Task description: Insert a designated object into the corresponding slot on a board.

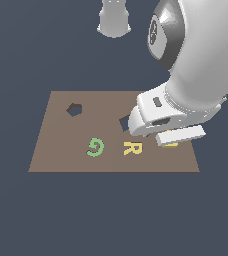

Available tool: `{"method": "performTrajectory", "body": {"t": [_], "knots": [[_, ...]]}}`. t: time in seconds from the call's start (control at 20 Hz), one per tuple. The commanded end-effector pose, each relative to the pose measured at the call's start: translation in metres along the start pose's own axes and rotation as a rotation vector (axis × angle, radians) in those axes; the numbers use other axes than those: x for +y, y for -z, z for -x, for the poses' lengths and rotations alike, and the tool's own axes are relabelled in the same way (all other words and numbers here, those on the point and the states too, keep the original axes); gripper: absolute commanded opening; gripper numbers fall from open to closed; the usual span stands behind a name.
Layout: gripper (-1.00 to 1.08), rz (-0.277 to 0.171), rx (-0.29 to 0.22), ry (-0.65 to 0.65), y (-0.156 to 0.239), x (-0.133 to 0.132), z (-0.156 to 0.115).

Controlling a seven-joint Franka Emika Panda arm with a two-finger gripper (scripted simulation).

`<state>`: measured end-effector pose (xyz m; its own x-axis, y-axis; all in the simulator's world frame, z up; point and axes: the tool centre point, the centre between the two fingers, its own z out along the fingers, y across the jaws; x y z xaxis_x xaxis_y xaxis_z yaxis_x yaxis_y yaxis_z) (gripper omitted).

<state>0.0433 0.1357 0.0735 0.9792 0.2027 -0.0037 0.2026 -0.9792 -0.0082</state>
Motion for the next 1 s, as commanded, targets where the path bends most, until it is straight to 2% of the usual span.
{"method": "performTrajectory", "body": {"t": [0.0,0.35,0.95], "knots": [[1.0,0.004,0.002,0.024,-0.01,-0.014,-0.008],[1.0,0.008,0.004,0.059,-0.024,-0.034,-0.018],[1.0,0.008,0.003,0.06,-0.031,-0.034,-0.018]]}}
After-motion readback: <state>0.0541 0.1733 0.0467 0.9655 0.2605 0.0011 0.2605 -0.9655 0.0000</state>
